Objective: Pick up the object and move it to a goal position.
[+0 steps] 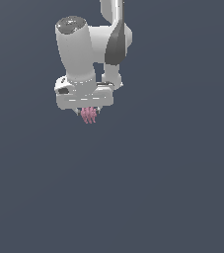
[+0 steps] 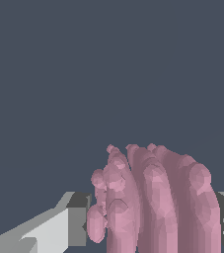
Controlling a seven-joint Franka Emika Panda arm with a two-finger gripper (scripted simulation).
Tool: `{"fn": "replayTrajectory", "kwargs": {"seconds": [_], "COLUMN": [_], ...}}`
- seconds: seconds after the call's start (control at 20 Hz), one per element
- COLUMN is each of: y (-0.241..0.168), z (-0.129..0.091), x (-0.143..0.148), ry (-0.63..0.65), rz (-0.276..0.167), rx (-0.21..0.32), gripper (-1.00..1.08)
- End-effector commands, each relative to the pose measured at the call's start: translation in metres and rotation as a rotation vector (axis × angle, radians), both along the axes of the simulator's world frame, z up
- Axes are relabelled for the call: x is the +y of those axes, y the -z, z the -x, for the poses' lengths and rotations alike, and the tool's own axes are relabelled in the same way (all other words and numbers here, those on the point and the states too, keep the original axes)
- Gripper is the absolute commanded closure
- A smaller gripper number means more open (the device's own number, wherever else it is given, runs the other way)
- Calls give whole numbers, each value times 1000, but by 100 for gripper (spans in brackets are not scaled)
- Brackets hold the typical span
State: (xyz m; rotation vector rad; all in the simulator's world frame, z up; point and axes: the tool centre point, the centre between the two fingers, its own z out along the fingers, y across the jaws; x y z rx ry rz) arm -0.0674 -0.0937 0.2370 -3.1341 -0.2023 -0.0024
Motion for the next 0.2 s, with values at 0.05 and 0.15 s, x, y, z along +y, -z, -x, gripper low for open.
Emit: {"fn": "replayTrajectory", "kwargs": {"seconds": [0.05,0.15], "y": [-7,-7], "z": [0,0], "x": [-7,-8], "ry": [-2,-2], "rz": [1,1], "rx": [1,1], "gripper": [108,108]}}
